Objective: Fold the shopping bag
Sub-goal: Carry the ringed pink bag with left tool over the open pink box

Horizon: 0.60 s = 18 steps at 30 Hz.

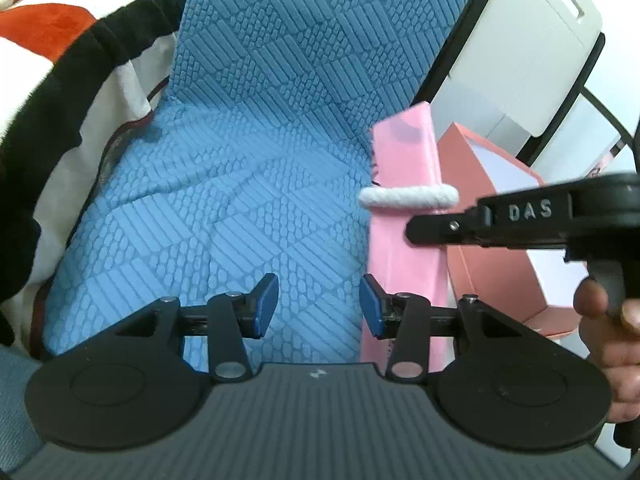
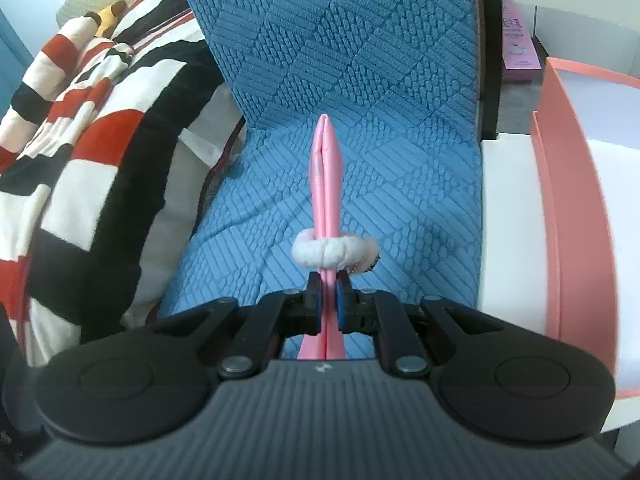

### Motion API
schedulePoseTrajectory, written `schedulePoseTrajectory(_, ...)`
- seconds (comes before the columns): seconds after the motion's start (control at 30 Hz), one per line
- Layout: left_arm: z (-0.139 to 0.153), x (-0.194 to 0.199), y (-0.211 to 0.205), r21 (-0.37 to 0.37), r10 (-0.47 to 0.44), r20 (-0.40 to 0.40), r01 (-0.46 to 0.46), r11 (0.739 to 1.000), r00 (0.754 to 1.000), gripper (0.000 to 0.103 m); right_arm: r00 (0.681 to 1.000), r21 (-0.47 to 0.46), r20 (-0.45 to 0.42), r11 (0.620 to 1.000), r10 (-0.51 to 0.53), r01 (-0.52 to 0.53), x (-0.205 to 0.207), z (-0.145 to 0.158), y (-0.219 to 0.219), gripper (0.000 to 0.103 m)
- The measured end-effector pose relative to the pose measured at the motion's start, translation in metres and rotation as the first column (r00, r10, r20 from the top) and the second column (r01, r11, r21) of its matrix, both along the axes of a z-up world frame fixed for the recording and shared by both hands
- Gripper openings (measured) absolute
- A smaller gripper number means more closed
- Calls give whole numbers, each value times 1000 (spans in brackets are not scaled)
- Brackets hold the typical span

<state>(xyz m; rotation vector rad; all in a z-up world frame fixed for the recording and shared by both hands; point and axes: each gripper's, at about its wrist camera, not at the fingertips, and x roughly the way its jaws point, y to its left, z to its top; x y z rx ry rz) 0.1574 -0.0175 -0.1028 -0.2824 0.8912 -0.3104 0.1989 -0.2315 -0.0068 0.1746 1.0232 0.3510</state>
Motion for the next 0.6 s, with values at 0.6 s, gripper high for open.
schedulePoseTrajectory(0.6,97,-4,-39,51,-45,52,42,998,998,51,996,5,79,999,31,-31,-24,83,-41,10)
